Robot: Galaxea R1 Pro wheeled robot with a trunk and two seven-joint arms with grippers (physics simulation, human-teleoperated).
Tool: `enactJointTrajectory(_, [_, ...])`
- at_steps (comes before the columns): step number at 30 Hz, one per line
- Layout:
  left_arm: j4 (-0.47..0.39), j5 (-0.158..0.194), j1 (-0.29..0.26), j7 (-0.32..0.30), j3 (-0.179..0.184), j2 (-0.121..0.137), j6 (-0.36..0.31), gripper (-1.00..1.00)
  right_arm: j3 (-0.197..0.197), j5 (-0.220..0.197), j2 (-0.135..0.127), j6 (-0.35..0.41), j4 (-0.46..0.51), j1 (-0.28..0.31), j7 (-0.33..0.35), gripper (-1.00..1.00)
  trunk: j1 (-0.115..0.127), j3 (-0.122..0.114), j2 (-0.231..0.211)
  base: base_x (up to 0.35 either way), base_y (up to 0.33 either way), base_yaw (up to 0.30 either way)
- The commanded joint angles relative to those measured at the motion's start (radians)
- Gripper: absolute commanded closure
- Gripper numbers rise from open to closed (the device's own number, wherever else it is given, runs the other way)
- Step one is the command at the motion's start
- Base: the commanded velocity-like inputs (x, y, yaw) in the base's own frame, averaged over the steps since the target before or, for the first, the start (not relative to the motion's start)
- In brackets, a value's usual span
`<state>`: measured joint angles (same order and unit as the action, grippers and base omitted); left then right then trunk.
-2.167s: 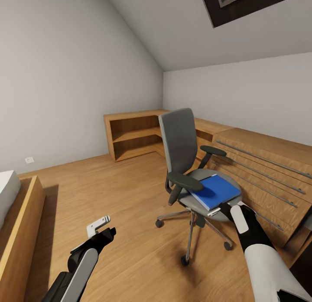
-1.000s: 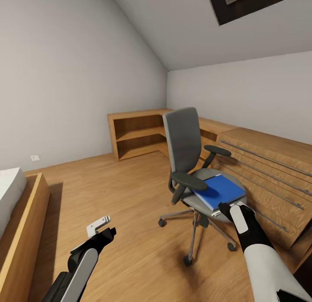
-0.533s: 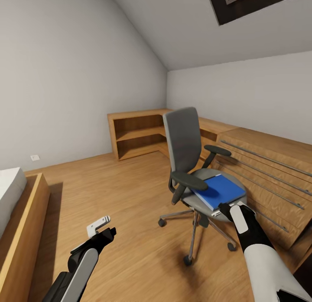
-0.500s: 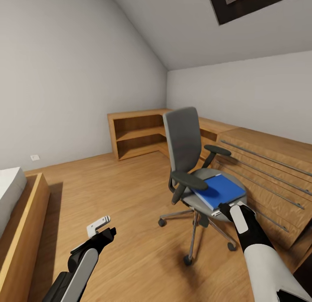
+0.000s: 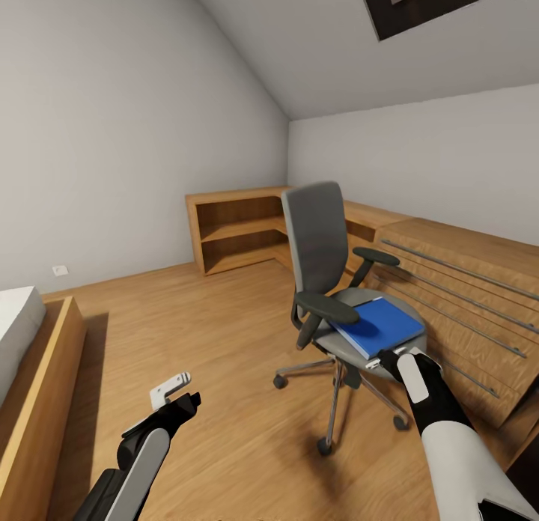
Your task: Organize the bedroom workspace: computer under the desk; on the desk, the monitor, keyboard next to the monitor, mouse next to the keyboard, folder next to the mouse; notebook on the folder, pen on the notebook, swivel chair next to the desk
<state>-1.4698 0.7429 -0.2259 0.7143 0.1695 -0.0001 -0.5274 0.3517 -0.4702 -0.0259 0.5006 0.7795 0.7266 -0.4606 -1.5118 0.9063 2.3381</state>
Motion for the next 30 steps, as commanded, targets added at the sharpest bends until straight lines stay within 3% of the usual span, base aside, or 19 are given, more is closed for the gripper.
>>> enactJointTrajectory(1, [-0.001, 0.007, -0.001, 0.008, 0.001, 0.0, -0.002, -1.0, 0.0, -0.01, 0.0, 0.002, 0.002, 0.0, -0.007, -1.0, -0.004, 0.004, 0.008, 0.0, 0.0, 0.0])
enactJointTrajectory(30, [-0.001, 0.007, -0.001, 0.008, 0.001, 0.0, -0.002, -1.0, -0.001, -0.009, 0.001, 0.002, 0.001, 0.0, -0.001, -1.0, -0.008, 0.007, 0.015, 0.0, 0.0, 0.0])
